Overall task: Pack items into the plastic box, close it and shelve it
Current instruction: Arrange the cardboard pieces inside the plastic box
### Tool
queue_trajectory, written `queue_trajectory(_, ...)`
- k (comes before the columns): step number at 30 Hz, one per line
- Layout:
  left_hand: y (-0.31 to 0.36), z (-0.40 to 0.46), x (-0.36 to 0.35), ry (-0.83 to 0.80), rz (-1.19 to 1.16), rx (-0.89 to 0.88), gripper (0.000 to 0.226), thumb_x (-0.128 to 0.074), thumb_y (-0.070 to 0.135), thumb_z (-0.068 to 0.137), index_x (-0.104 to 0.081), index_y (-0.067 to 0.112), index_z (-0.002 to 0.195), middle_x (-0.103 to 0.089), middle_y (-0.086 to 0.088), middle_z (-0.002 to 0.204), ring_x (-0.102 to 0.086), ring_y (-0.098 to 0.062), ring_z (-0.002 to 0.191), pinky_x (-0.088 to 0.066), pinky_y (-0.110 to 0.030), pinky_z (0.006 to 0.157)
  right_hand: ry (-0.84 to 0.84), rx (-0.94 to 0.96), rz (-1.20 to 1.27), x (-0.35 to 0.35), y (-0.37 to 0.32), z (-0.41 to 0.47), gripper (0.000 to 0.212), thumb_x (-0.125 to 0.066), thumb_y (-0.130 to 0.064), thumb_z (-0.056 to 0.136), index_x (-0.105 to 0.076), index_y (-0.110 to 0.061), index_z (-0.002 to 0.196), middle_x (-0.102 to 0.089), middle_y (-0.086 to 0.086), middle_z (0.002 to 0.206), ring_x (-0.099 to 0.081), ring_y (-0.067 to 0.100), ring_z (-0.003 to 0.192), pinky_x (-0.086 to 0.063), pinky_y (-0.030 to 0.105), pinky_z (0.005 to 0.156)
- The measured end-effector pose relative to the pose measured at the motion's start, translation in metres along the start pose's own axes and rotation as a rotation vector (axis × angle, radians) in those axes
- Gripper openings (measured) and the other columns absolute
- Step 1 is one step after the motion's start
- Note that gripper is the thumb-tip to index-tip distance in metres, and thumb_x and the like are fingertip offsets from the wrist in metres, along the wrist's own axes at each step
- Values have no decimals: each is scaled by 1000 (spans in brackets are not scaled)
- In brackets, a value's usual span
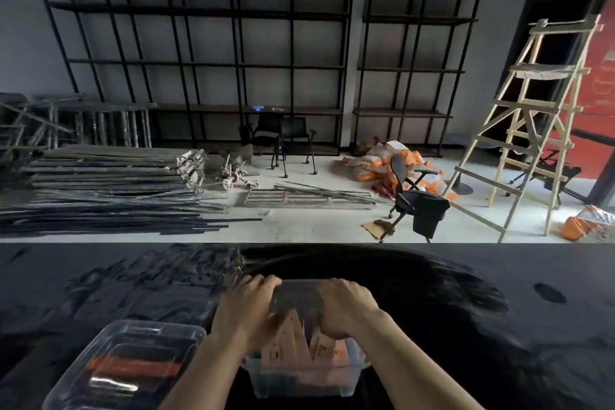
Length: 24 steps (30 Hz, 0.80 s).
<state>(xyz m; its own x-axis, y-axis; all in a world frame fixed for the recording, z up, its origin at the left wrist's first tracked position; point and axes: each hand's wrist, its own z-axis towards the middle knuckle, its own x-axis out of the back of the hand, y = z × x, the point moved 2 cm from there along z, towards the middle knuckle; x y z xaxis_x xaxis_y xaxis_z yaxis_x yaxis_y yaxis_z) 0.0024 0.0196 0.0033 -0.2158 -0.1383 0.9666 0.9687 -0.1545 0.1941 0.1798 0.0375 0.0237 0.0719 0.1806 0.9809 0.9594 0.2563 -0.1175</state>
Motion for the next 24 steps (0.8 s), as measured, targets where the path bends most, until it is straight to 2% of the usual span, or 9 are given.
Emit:
queue_trajectory(2,4,1,-6,-23,125,-47,38,-52,43,92,-55,33,129,-63,12,127,-52,-13,123,-41,-32,98,-62,-4,-19,-12,-1,6,40,-61,-26,87,-64,-15,126,-68,6,122,-64,28,110,-53,38,85)
queue_trajectory(4,6,-2,-15,-41,267,-81,25,-47,30,96,-59,30,119,-67,8,120,-54,-18,120,-37,-34,98,-167,-41,-17,-29,-2,9,37,-59,-30,90,-66,-14,122,-68,5,108,-62,28,115,-50,40,92)
queue_trajectory(8,13,-2,-23,-135,437,-17,31,-47,10,91,-60,21,118,-70,-3,115,-58,-26,117,-41,-38,96,-295,-89,163,-56,-7,23,31,-62,-25,90,-68,-19,120,-70,5,115,-66,24,105,-50,32,74)
queue_trajectory(12,22,1,-31,-249,536,4,30,-52,10,92,-64,18,119,-70,-8,118,-60,-32,119,-46,-38,92,-297,-130,295,-68,-15,31,28,-67,-17,85,-68,-13,112,-70,7,104,-68,23,94,-55,32,76)
queue_trajectory(15,21,3,-33,-284,514,-5,30,-55,15,92,-65,21,119,-70,-7,120,-57,-33,124,-46,-38,93,-278,-180,397,-70,-15,34,28,-67,-8,80,-67,-10,108,-70,8,99,-68,24,94,-59,38,86)
queue_trajectory(17,16,4,-32,-301,478,-2,30,-56,16,91,-65,23,119,-71,-7,119,-57,-34,124,-47,-38,92,-243,-209,453,-72,-13,38,24,-67,-16,84,-68,-8,106,-67,7,92,-66,22,86,-59,36,81)
queue_trajectory(20,9,7,-28,-312,398,-14,33,-55,15,92,-62,25,122,-70,-5,121,-57,-34,124,-47,-40,90,-206,-261,554,-67,-13,39,36,-70,-34,84,-69,-7,109,-73,9,97,-69,23,85,-59,34,74)
queue_trajectory(22,6,10,-24,-285,267,6,32,-55,18,90,-62,30,119,-71,0,119,-61,-29,120,-48,-39,88,-229,-243,577,-59,-12,41,34,-71,-31,85,-70,-6,107,-74,12,102,-72,25,92,-62,35,77)
queue_trajectory(24,6,14,-17,-191,74,57,24,-57,27,85,-64,34,107,-72,6,107,-68,-22,104,-51,-36,80,-270,-175,562,-47,-8,44,21,-66,-26,88,-71,-8,97,-72,10,91,-72,24,86,-58,30,67)
